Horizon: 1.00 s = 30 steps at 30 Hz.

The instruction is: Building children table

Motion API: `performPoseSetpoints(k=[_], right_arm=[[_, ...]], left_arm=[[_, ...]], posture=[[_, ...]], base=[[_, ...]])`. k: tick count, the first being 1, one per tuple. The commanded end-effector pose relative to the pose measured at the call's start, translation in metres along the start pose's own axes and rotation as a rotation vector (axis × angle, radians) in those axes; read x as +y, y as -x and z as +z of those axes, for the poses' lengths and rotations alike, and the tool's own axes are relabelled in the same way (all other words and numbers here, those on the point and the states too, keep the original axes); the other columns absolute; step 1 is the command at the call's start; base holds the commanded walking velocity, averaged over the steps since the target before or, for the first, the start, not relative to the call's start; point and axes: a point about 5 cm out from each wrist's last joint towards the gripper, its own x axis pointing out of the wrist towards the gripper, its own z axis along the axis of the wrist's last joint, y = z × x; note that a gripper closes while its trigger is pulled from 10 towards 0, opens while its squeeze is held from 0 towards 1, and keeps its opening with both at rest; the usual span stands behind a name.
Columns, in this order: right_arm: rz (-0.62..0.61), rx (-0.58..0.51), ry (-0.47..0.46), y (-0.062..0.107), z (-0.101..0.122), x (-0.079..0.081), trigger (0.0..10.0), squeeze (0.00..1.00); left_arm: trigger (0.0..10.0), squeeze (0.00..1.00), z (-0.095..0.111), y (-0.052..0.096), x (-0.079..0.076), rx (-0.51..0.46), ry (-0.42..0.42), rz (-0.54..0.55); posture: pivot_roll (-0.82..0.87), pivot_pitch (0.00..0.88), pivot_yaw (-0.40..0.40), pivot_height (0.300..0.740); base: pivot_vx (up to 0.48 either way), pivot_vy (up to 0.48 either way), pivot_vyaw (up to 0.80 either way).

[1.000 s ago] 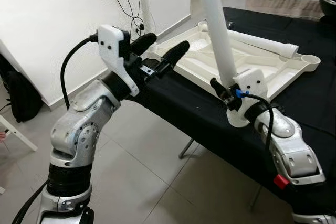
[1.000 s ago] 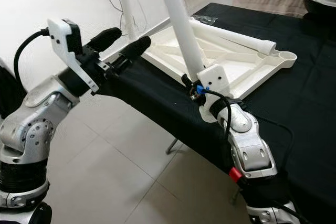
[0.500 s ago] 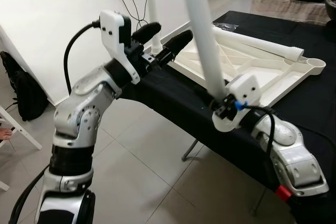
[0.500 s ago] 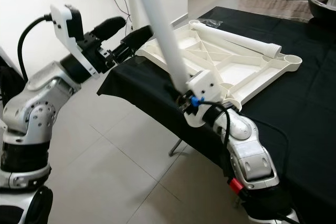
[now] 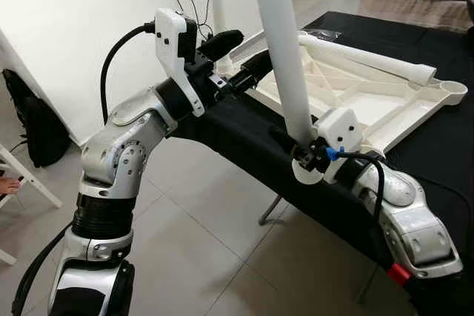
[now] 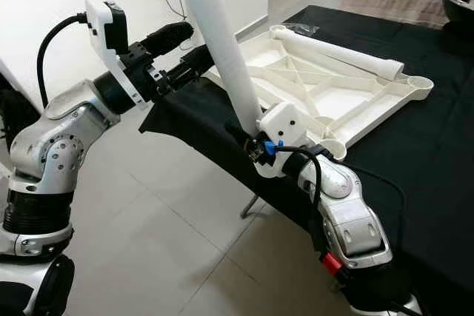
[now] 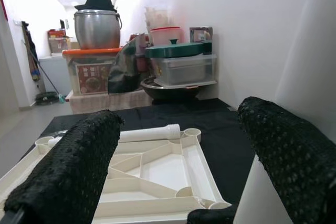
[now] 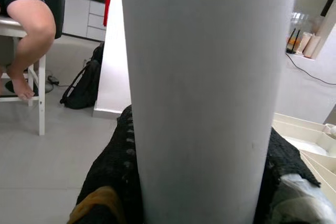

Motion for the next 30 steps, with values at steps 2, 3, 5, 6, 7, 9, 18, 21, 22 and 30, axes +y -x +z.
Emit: performPoseSetpoints(k=[2, 3, 5, 6, 7, 9, 18, 21, 22, 30], right_arm=[[-0.082, 0.025, -0.027, 0.000, -0.003, -0.012, 10.0, 0.00], [-0.082, 0.025, -0.027, 0.000, -0.003, -0.012, 10.0, 0.00], [-0.104, 0.030, -0.037, 0.000, -0.004, -0.016, 10.0, 0.00], [-0.104, 0.030, -0.037, 0.000, -0.004, -0.016, 10.0, 0.00], [-0.121, 0.031, -0.052, 0.001, -0.004, -0.018, 10.0, 0.00], [-0.132, 0.030, -0.066, 0.001, -0.005, -0.020, 10.0, 0.00], [-0.086, -0.008, -0.063, -0.001, 0.001, -0.013, 10.0, 0.00], [-0.055, -0.026, -0.062, -0.001, 0.004, -0.009, 10.0, 0.00], [-0.026, -0.046, -0.068, -0.001, 0.007, -0.005, 10.0, 0.00], [0.102, -0.092, -0.086, -0.001, 0.017, 0.014, 10.0, 0.00]], left_arm=[[10.0, 0.00, 0.006, 0.002, -0.012, -0.005, -0.018, -0.089], [10.0, 0.00, 0.006, 0.002, -0.012, -0.005, -0.018, -0.089], [10.0, 0.00, 0.007, 0.004, -0.013, -0.005, -0.025, -0.096], [10.0, 0.00, 0.007, 0.004, -0.013, -0.005, -0.025, -0.096], [10.0, 0.00, 0.009, 0.006, -0.014, -0.008, -0.031, -0.097], [10.0, 0.00, 0.010, 0.007, -0.015, -0.009, -0.033, -0.103], [10.0, 1.00, 0.017, 0.006, -0.009, -0.033, -0.054, -0.088], [10.0, 1.00, 0.017, 0.005, -0.005, -0.033, -0.064, -0.074], [10.0, 1.00, 0.018, 0.004, -0.001, -0.033, -0.066, -0.063], [10.0, 1.00, 0.016, -0.001, 0.009, -0.016, -0.071, -0.060]], posture=[[-0.04, 0.080, 0.094, 0.740], [-0.04, 0.080, 0.094, 0.740], [-0.04, 0.080, 0.094, 0.740], [-0.04, 0.080, 0.094, 0.740], [-0.04, 0.080, 0.094, 0.740], [-0.04, 0.079, 0.094, 0.740], [-0.04, 0.079, 0.095, 0.740], [-0.04, 0.078, 0.095, 0.740], [-0.04, 0.078, 0.098, 0.740], [-0.05, 0.079, 0.100, 0.740]], base=[[0.000, 0.000, 0.00], [0.000, 0.000, 0.00], [0.000, 0.000, 0.00], [0.000, 0.000, 0.00], [0.000, 0.000, 0.00], [0.000, 0.000, 0.00], [0.000, 0.000, 0.00], [0.000, 0.000, 0.00], [0.000, 0.000, 0.00], [0.000, 0.000, 0.00]])
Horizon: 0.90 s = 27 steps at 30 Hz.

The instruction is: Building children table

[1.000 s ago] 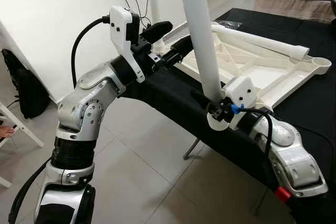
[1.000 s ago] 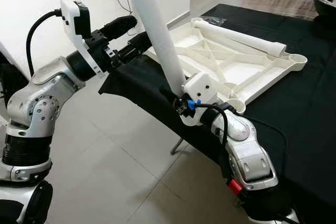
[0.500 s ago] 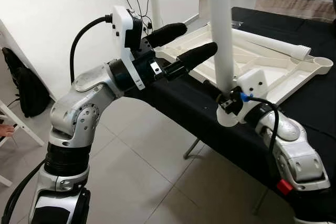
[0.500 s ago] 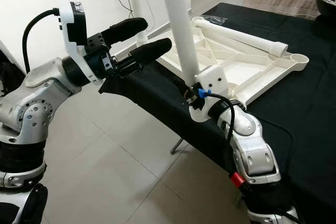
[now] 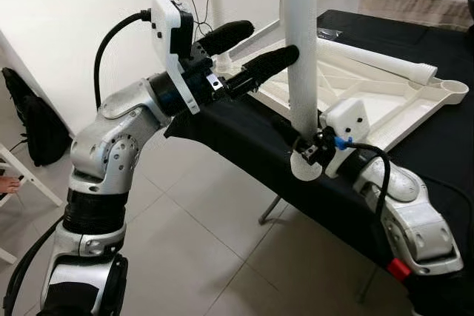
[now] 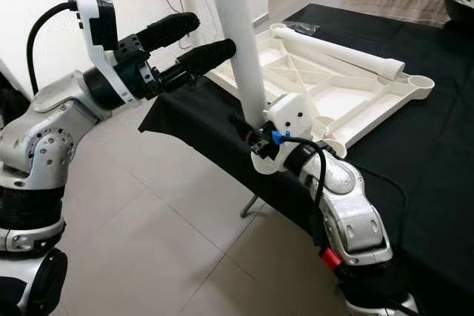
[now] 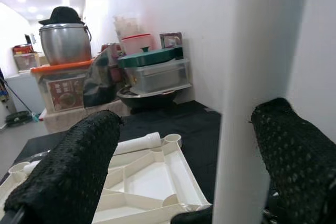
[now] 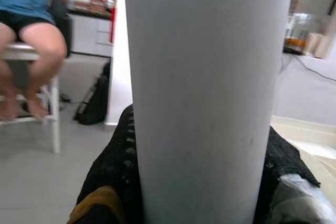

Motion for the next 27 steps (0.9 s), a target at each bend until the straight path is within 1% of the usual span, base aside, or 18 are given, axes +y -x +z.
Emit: performPoseSetpoints(k=[1, 2, 5, 6, 7, 8, 9, 10, 15, 17, 19, 23, 25, 26, 27], right_arm=[[0.093, -0.037, -0.005, -0.003, 0.008, 0.017, 10.0, 0.00], [0.111, -0.040, -0.006, -0.003, 0.009, 0.020, 10.0, 0.00], [0.121, -0.042, -0.007, -0.003, 0.009, 0.021, 10.0, 0.00], [0.135, -0.044, -0.009, -0.004, 0.009, 0.024, 10.0, 0.00], [0.135, -0.044, -0.009, -0.004, 0.009, 0.024, 10.0, 0.00], [0.144, -0.044, -0.010, -0.004, 0.009, 0.026, 10.0, 0.00], [0.144, -0.044, -0.010, -0.004, 0.009, 0.026, 10.0, 0.00], [0.155, -0.045, -0.011, -0.005, 0.009, 0.029, 10.0, 0.00], [0.154, -0.043, -0.010, -0.005, 0.009, 0.029, 10.0, 0.00], [0.142, -0.038, -0.009, -0.005, 0.008, 0.027, 10.0, 0.00], [0.142, -0.038, -0.009, -0.005, 0.008, 0.027, 10.0, 0.00], [0.122, -0.029, -0.006, -0.005, 0.007, 0.024, 10.0, 0.00], [0.070, -0.015, -0.001, -0.007, 0.004, 0.018, 10.0, 0.00], [0.070, -0.015, -0.001, -0.007, 0.004, 0.018, 10.0, 0.00], [-0.004, -0.013, -0.013, -0.007, 0.003, 0.007, 10.0, 0.00]], left_arm=[[10.0, 1.00, -0.001, -0.002, 0.003, 0.018, -0.016, -0.012], [10.0, 1.00, -0.003, -0.004, 0.002, 0.022, -0.009, -0.024], [10.0, 1.00, -0.003, -0.005, 0.001, 0.024, -0.005, -0.031], [10.0, 1.00, -0.007, -0.009, -0.001, 0.035, 0.009, -0.057], [10.0, 1.00, -0.007, -0.009, -0.001, 0.035, 0.009, -0.057], [10.0, 0.67, -0.010, -0.011, -0.003, 0.044, 0.019, -0.080], [10.0, 0.67, -0.010, -0.011, -0.003, 0.044, 0.019, -0.080], [10.0, 0.00, -0.017, -0.016, -0.010, 0.072, 0.046, -0.146], [10.0, 0.00, -0.019, -0.018, -0.015, 0.079, 0.061, -0.191], [10.0, 0.00, -0.015, -0.017, -0.022, 0.070, 0.067, -0.237], [10.0, 0.00, -0.015, -0.017, -0.022, 0.070, 0.067, -0.237], [10.0, 0.00, -0.013, -0.015, -0.027, 0.069, 0.069, -0.266], [10.0, 0.00, -0.011, -0.013, -0.028, 0.065, 0.063, -0.269], [10.0, 0.00, -0.011, -0.013, -0.028, 0.065, 0.063, -0.269], [10.0, 0.00, -0.008, -0.011, -0.027, 0.058, 0.048, -0.251]], posture=[[-0.05, 0.080, 0.102, 0.740], [-0.05, 0.080, 0.102, 0.740], [-0.05, 0.080, 0.102, 0.740], [-0.05, 0.081, 0.105, 0.740], [-0.05, 0.081, 0.105, 0.740], [-0.05, 0.079, 0.106, 0.740], [-0.05, 0.079, 0.106, 0.740], [-0.05, 0.080, 0.108, 0.740], [-0.05, 0.081, 0.109, 0.740], [-0.05, 0.082, 0.109, 0.740], [-0.05, 0.082, 0.109, 0.740], [-0.05, 0.083, 0.105, 0.740], [-0.04, 0.083, 0.105, 0.740], [-0.04, 0.083, 0.105, 0.740], [-0.04, 0.082, 0.104, 0.740]], base=[[0.000, 0.000, 0.00], [0.000, 0.000, 0.00], [0.000, 0.000, 0.00], [0.000, 0.000, 0.00], [0.000, 0.000, 0.00], [0.000, 0.000, 0.00], [0.000, 0.000, 0.00], [0.000, 0.000, 0.00], [0.000, 0.000, 0.00], [0.000, 0.000, 0.00], [0.000, 0.000, 0.00], [0.000, 0.000, 0.00], [0.000, 0.000, 0.00], [0.000, 0.000, 0.00], [0.000, 0.000, 0.00]])
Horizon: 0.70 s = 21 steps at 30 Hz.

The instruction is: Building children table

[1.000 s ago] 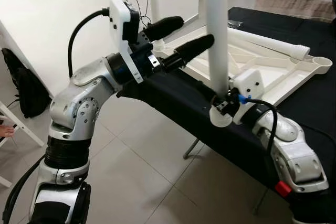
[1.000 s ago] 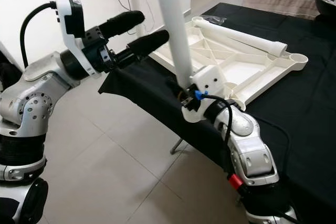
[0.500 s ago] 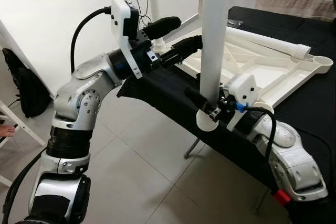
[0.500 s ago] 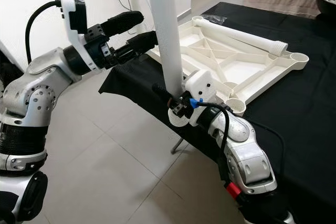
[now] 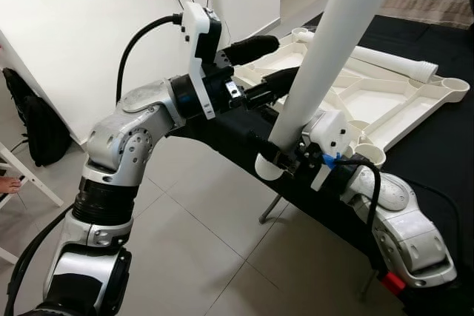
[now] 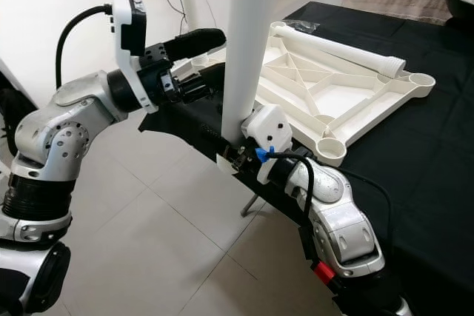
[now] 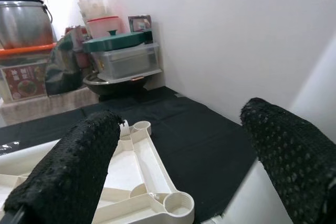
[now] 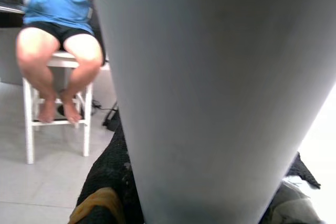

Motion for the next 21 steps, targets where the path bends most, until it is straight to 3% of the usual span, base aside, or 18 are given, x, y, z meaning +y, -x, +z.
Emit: performPoseSetpoints(k=[1, 5, 8, 12, 16, 19, 21], right_arm=[[-0.127, 0.015, -0.019, 0.000, -0.003, -0.019, 10.0, 0.00], [-0.157, 0.014, -0.026, 0.000, -0.003, -0.023, 10.0, 0.00], [-0.297, 0.055, -0.050, 0.006, -0.010, -0.045, 10.0, 0.00], [-0.396, 0.095, -0.041, 0.011, -0.015, -0.059, 10.0, 0.00], [-0.405, 0.114, -0.061, 0.009, -0.017, -0.058, 10.0, 0.00], [-0.414, 0.154, -0.078, 0.005, -0.024, -0.052, 10.0, 0.00], [-0.414, 0.154, -0.078, 0.005, -0.024, -0.052, 10.0, 0.00]], left_arm=[[10.0, 0.00, 0.002, 0.000, -0.009, 0.000, -0.014, -0.048], [10.0, 0.00, 0.003, 0.001, -0.009, -0.002, -0.021, -0.041], [10.0, 0.00, 0.011, 0.012, -0.005, -0.021, -0.036, 0.017], [10.0, 0.00, 0.015, 0.023, -0.006, -0.015, -0.046, 0.055], [10.0, 0.00, 0.012, 0.026, -0.009, -0.005, -0.044, 0.078], [10.0, 0.00, 0.001, 0.027, -0.009, 0.003, -0.034, 0.163], [10.0, 0.00, 0.001, 0.027, -0.009, 0.003, -0.034, 0.163]], posture=[[-0.04, 0.082, 0.104, 0.740], [-0.04, 0.082, 0.104, 0.740], [-0.04, 0.078, 0.101, 0.740], [-0.03, 0.074, 0.098, 0.740], [-0.03, 0.074, 0.099, 0.740], [-0.03, 0.071, 0.096, 0.740], [-0.03, 0.071, 0.096, 0.740]], base=[[0.000, 0.000, 0.00], [0.000, 0.000, 0.00], [0.000, 0.000, 0.00], [0.000, 0.000, 0.00], [0.000, 0.000, 0.00], [0.000, 0.000, -0.80], [0.000, 0.000, -0.80]])
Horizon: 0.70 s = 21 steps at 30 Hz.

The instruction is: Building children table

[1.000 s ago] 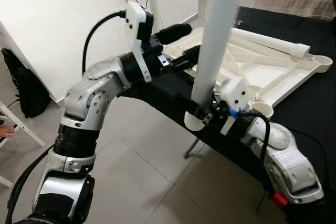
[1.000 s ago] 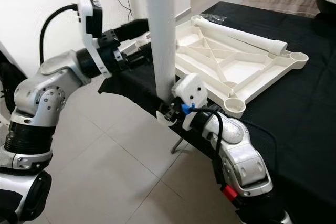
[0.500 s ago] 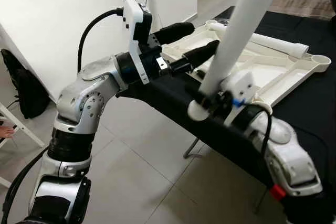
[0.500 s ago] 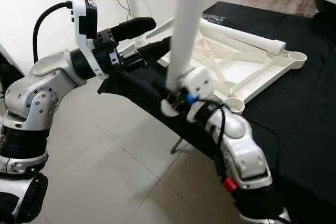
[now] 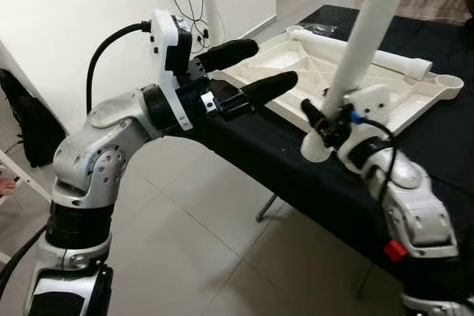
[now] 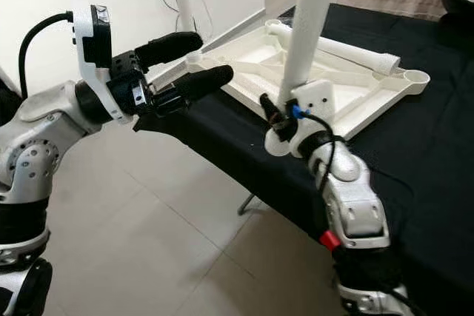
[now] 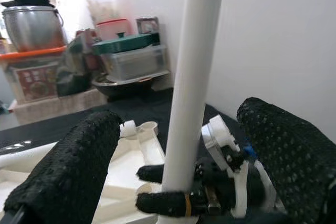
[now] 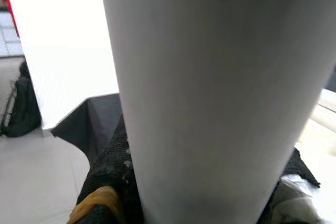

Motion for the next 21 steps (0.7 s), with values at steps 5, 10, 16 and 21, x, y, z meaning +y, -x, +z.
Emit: performPoseSetpoints(k=[5, 10, 16, 21], right_arm=[[-0.027, 0.057, -0.007, -0.003, -0.009, 0.009, 10.0, 0.00], [-0.027, 0.070, 0.003, -0.006, -0.010, 0.017, 10.0, 0.00], [0.016, 0.038, 0.028, -0.012, -0.002, 0.033, 10.0, 0.00], [0.040, 0.007, 0.024, -0.015, 0.004, 0.040, 10.0, 0.00]], left_arm=[[10.0, 0.00, -0.023, 0.003, -0.001, 0.055, 0.001, 0.160], [10.0, 0.00, -0.031, 0.002, -0.003, 0.092, -0.004, 0.189], [10.0, 0.00, -0.036, -0.001, 0.002, 0.118, -0.021, 0.217], [10.0, 0.00, -0.037, -0.006, 0.002, 0.118, -0.032, 0.212]], posture=[[-0.04, 0.066, 0.093, 0.740], [-0.03, 0.056, 0.094, 0.740], [-0.03, 0.043, 0.096, 0.740], [-0.04, 0.036, 0.101, 0.740]], base=[[0.000, 0.000, -0.80], [0.000, 0.000, -0.80], [0.000, 0.000, -0.80], [0.000, 0.000, -0.80]])
